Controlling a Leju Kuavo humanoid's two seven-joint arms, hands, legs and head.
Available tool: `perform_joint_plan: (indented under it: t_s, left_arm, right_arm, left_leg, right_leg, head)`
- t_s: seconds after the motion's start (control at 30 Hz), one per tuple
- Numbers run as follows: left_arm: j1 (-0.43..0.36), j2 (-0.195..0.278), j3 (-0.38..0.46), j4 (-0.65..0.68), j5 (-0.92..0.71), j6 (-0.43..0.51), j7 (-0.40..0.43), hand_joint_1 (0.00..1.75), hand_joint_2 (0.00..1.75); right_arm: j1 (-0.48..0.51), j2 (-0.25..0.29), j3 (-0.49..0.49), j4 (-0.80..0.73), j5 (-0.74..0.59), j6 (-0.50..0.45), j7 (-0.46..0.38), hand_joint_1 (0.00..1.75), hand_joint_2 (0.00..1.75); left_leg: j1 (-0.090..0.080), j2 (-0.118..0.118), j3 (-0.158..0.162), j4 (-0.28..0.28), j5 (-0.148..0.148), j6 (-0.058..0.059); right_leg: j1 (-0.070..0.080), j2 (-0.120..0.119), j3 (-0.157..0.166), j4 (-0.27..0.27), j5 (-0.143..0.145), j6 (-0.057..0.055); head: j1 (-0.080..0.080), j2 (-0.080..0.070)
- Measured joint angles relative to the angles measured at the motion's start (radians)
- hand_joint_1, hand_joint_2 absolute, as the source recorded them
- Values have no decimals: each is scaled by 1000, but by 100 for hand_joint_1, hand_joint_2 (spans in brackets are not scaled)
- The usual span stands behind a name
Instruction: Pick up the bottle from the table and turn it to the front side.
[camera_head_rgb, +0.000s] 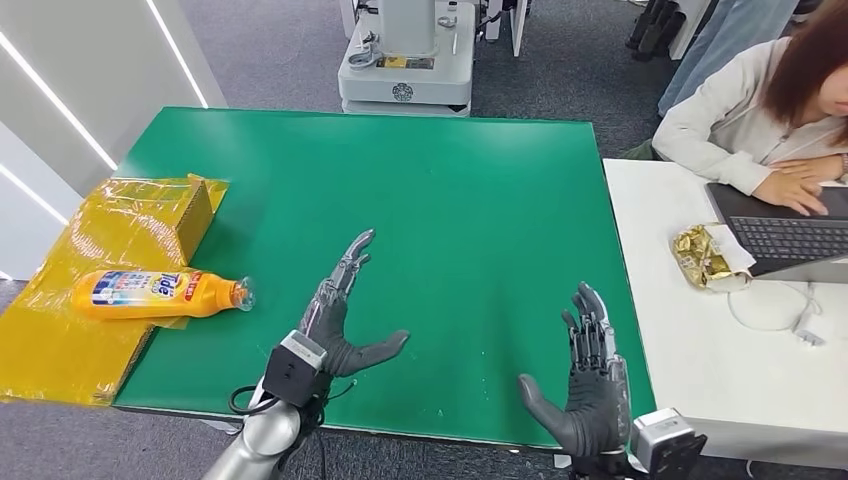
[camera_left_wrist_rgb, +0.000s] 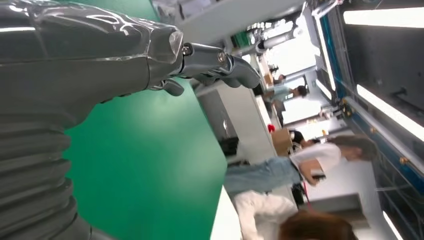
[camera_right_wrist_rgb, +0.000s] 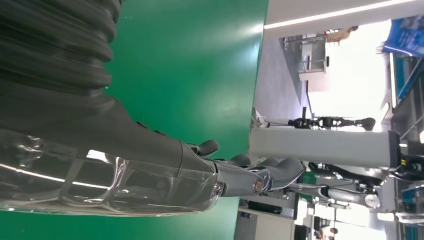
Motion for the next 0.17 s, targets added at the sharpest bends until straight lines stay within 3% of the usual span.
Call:
perform_joint_plan:
  t_s: [0.17]
  left_arm:
    - [-13,-9,2,5,125,-63,26,0,175]
  right_arm:
    - [3,61,-30,-60,43,2,22,0,175]
  left_leg:
    - [0,0,0,0,0,0]
  right_leg:
    - [0,0,0,0,0,0]
  head:
    - [0,0]
